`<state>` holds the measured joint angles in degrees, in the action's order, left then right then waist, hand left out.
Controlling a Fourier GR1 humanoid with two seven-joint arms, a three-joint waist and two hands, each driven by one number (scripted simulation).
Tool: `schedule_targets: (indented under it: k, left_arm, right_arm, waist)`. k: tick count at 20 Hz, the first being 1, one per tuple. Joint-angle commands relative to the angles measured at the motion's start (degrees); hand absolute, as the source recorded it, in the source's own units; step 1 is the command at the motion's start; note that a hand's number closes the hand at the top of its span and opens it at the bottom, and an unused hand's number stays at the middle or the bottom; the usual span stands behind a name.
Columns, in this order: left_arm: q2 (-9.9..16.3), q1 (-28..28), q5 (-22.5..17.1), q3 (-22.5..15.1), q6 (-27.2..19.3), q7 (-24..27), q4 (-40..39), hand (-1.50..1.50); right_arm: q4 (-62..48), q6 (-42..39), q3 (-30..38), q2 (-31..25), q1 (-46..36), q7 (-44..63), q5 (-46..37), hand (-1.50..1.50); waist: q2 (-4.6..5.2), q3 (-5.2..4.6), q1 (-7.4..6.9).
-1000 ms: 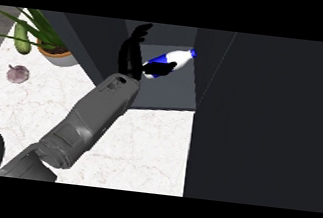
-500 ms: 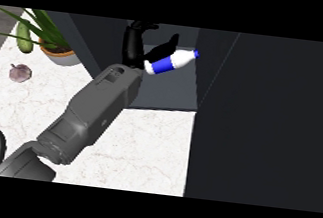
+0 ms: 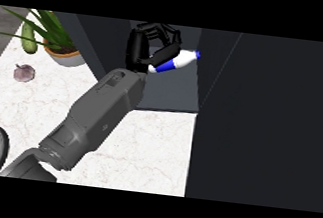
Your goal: Pick up the bottled water, place it into the cabinet and close the cabinet
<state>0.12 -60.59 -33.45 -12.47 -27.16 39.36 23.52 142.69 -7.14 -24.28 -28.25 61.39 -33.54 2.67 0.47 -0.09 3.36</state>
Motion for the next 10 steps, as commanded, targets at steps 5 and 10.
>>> schedule_targets:
  k: [5, 10]
  left_arm:
    - [-0.1, 8.9, -7.3, -9.2, 8.8, -4.2, 13.7, 1.50]
    - [-0.1, 17.3, -11.8, -16.7, 13.1, -6.3, 23.7, -1.50]
  right_arm:
    - [5.7, 1.8, -1.6, -0.4, 1.7, 2.7, -2.2, -1.50]
    - [10.3, 3.9, -3.5, -0.4, 1.4, 6.2, -2.8, -1.50]
  waist:
    - [-1.05, -0.01, -1.74]
    - [-0.99, -0.09, -2.78]
